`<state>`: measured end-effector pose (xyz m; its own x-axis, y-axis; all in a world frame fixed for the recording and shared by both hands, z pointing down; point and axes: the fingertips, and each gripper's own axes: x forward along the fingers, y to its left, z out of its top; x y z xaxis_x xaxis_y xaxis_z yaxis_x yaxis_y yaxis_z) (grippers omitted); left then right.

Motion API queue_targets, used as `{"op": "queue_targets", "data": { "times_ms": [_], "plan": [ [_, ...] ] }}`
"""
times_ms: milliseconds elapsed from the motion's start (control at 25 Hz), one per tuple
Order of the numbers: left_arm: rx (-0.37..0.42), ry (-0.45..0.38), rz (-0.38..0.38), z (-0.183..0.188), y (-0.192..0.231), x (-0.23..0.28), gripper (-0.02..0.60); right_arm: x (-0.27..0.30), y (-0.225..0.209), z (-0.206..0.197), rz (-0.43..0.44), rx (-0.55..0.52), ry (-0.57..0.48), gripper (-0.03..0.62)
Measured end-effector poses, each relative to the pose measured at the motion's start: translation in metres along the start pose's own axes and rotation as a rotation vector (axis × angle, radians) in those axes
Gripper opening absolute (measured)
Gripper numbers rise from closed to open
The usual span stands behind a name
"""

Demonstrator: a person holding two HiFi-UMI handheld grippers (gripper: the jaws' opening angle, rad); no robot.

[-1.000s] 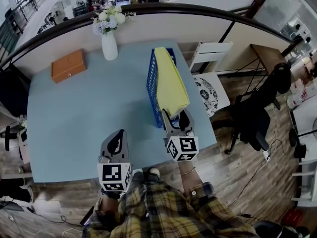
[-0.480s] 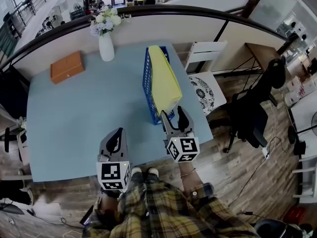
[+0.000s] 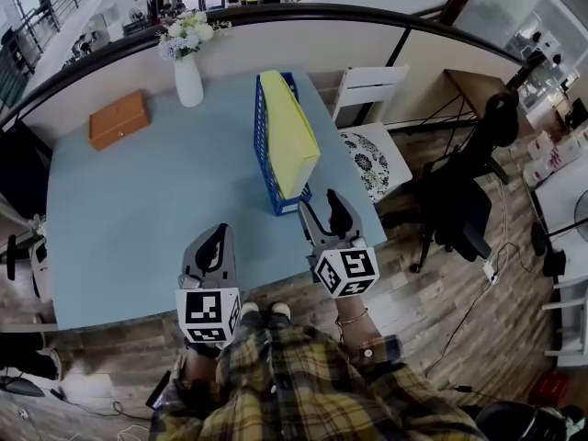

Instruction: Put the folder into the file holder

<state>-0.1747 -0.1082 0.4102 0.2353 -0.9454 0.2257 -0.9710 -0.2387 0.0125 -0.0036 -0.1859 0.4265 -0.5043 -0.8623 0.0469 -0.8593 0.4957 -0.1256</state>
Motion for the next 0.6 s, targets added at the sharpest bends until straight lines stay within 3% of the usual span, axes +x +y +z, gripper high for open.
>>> {"op": "queue_targets", "data": {
  "times_ms": [600],
  "plan": [
    [0.026,-0.041,-0.101,0.013,-0.045,-0.014,-0.008,-0.075,0.011,0.014,0.123,-0.063,0.061,0.233]
  ]
}}
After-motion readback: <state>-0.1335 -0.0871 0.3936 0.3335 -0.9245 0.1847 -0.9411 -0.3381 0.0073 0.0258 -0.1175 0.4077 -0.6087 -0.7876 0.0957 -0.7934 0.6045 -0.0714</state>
